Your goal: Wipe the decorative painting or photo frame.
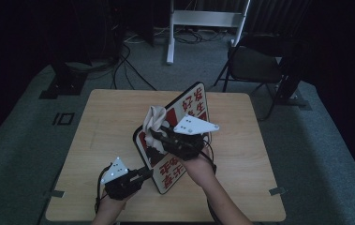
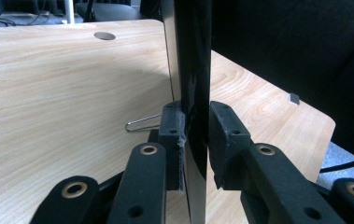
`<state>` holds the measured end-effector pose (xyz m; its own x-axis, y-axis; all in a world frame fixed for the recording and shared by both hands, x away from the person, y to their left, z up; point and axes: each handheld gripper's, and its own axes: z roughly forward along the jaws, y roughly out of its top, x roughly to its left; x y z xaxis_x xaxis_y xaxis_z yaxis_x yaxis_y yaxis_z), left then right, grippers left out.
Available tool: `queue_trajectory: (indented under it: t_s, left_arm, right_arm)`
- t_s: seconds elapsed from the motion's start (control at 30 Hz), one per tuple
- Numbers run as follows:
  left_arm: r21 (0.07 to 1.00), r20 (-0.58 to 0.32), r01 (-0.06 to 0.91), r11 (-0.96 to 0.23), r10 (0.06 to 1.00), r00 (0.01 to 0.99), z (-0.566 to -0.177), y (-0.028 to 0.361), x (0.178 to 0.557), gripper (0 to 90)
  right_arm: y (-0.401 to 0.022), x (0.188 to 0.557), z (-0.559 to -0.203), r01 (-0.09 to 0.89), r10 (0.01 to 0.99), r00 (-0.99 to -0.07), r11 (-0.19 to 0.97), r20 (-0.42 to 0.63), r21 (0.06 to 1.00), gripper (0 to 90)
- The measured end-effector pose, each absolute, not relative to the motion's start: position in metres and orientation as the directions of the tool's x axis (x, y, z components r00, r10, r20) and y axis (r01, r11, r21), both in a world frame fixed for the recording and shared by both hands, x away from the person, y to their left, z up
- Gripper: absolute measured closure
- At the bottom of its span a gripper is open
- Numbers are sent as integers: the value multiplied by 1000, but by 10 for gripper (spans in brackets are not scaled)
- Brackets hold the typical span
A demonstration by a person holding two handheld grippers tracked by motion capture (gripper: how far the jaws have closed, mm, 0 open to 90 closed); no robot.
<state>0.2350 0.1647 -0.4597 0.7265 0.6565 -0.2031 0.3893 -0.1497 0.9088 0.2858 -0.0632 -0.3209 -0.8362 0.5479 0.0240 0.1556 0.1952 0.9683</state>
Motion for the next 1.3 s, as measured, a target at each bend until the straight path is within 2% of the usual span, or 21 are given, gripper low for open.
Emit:
queue_trajectory:
  t_s: [0.23,0.43,1.3]
  left_arm:
    - [909,-202,389,-151,657,726,-459,165,234,782]
    - [910,-194,385,-154,662,724,-459,164,234,781]
    - [910,-185,381,-161,666,723,-459,163,234,780]
  right_arm:
    - [-46,282,-313,123,528,-849,207,-4,971,767]
    - [-43,284,-322,120,533,-846,219,-15,968,767]
    - [-73,275,-409,254,575,-817,301,37,919,767]
